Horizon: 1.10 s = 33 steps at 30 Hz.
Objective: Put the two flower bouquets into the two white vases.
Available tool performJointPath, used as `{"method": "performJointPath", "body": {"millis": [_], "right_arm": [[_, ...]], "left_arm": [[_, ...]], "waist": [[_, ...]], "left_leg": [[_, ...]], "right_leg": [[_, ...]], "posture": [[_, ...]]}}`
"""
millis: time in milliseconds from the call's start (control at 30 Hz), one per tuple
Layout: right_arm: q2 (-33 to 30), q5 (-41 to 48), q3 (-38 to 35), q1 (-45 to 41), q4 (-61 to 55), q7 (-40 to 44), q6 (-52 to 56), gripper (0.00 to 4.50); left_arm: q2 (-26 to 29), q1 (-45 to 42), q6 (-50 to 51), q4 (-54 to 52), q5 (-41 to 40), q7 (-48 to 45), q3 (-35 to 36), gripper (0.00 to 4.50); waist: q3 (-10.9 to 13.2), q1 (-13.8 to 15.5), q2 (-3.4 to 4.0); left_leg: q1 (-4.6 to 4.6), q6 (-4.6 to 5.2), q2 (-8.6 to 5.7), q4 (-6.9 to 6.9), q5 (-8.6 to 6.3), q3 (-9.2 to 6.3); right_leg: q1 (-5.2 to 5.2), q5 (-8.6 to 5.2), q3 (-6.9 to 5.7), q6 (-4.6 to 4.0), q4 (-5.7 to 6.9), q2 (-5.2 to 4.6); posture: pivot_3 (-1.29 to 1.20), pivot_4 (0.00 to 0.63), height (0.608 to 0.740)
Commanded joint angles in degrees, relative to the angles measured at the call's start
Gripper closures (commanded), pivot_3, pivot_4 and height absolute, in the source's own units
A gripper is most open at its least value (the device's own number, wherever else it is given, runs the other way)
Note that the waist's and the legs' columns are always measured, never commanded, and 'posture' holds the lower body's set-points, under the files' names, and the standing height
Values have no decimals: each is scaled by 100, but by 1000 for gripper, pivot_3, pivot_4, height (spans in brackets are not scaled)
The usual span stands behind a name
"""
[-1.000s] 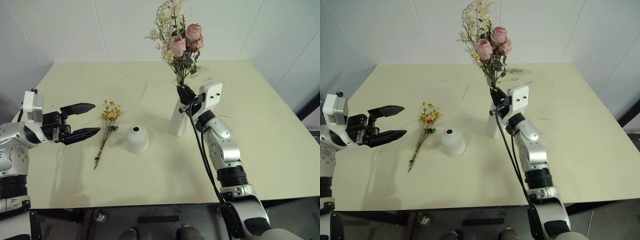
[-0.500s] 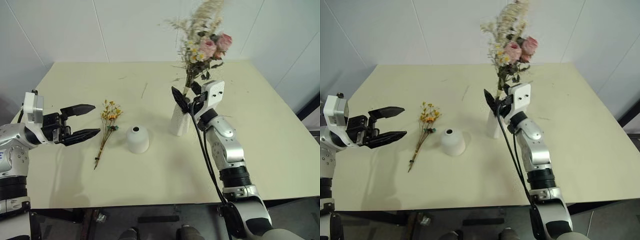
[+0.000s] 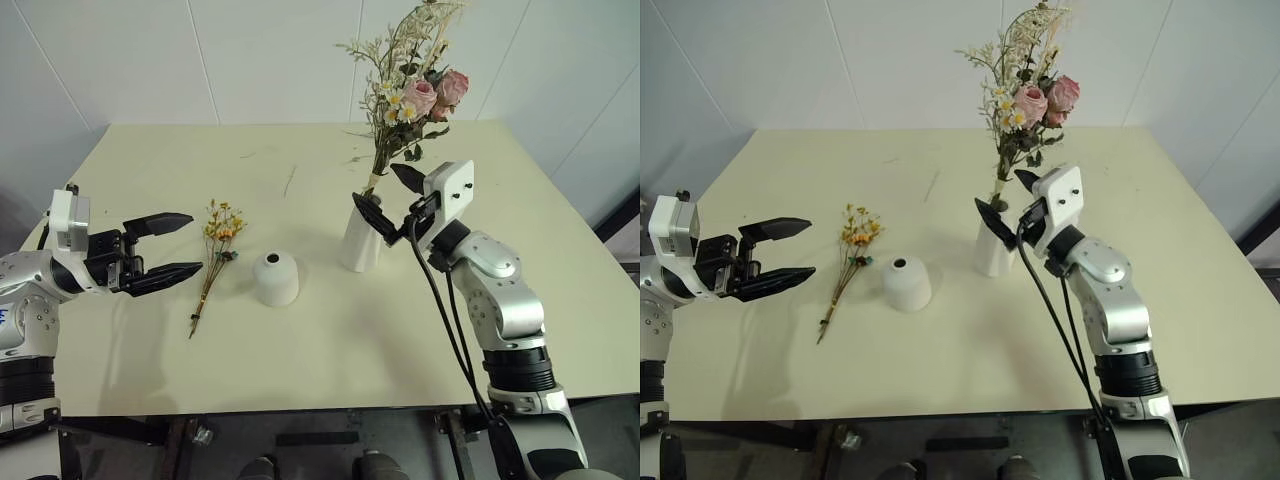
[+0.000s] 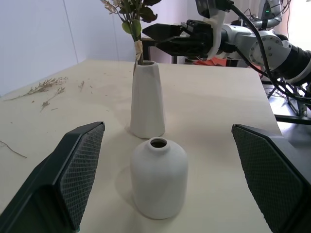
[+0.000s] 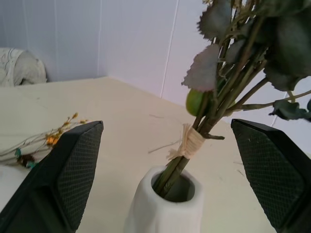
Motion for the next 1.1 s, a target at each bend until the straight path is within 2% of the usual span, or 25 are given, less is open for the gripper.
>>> {"method": "performJointPath", "body": {"millis": [33, 333, 767, 967, 1100], "right_arm": [[-271, 108, -54, 65, -369, 215, 172, 43], [-972, 251, -145, 197, -546, 737, 576, 43], [-1008, 294, -150, 159, -497, 747, 642, 43], [-1191, 371, -188, 197, -527, 897, 763, 43], [-1256, 394, -225, 198, -522, 954, 819, 43]], "left_arm": [[13, -37, -28, -104, -111, 24, 77, 0], [9, -4, -15, -132, -81, 184, 86, 0], [6, 357, 27, -412, -162, 422, 239, 0], [-107, 717, 62, -735, -98, 1018, 381, 0], [-154, 1004, 242, -1085, 194, 1938, 394, 0]], "waist": [[0, -1, -1], [2, -2, -3], [3, -2, -5], [3, 8, -6], [3, 4, -6]], "left_leg": [[0, 0, 0, 0, 0, 0], [0, 1, 0, 0, 0, 0], [0, 0, 0, 0, 0, 1], [0, 1, 0, 1, -1, 0], [0, 1, 1, 1, -1, -1]], "right_leg": [[0, 0, 0, 0, -1, 0], [0, 0, 0, 0, -1, 0], [1, 0, 1, 0, -2, 0], [1, 0, 1, 0, -3, -2], [2, 0, 1, 0, -2, -2]], "posture": [[0, 150, 740], [0, 150, 740], [0, 150, 740], [0, 150, 740], [0, 150, 740]]}}
